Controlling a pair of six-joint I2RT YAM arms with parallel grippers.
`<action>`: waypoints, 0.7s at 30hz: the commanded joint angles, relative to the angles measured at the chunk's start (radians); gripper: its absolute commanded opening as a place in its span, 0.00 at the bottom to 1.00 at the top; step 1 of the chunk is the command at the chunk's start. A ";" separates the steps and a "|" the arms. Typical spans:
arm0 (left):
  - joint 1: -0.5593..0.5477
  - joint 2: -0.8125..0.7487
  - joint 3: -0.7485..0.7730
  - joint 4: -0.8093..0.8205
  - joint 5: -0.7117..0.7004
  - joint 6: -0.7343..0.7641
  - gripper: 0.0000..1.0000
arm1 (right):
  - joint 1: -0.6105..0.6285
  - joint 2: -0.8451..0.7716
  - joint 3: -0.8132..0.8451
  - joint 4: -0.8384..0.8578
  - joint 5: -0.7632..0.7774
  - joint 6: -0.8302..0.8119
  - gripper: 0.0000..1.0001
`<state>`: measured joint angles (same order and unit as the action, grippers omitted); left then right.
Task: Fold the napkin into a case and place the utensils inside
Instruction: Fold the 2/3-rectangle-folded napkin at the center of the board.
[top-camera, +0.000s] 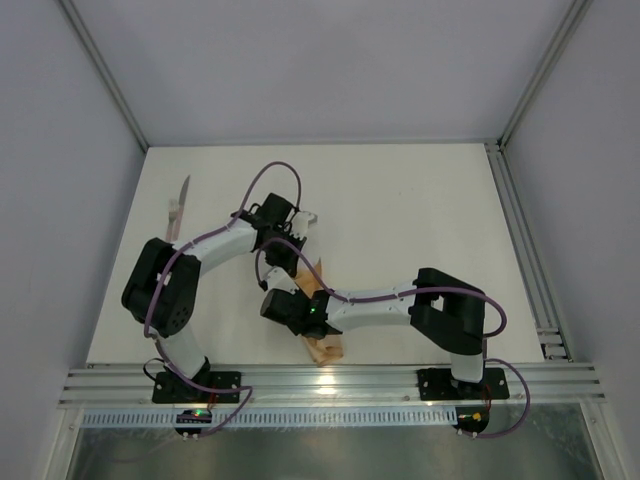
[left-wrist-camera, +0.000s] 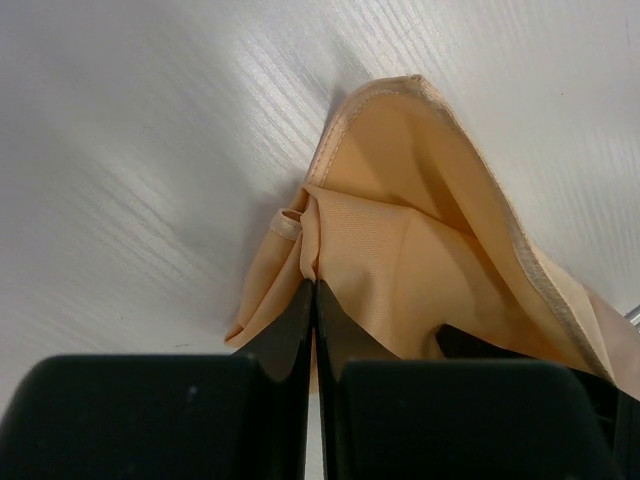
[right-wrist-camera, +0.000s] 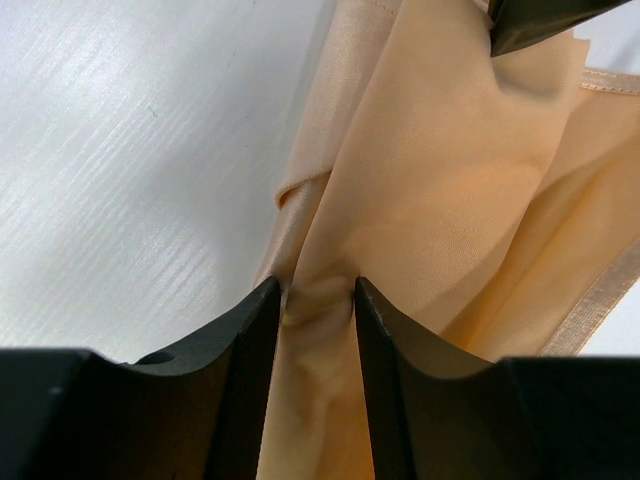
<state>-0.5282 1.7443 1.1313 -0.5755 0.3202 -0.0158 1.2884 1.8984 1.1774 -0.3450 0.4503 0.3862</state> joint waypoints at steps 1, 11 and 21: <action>0.003 -0.020 -0.031 0.039 0.008 0.013 0.00 | -0.012 0.076 -0.033 -0.077 -0.036 0.020 0.42; 0.033 -0.057 -0.126 0.108 0.029 0.080 0.00 | -0.012 0.044 -0.039 -0.042 -0.039 -0.001 0.54; 0.053 -0.065 -0.128 0.167 0.066 0.057 0.00 | -0.029 -0.077 -0.188 0.138 -0.122 0.026 0.55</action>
<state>-0.4820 1.7096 1.0012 -0.4629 0.3561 0.0353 1.2663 1.8339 1.0695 -0.2157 0.4194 0.3836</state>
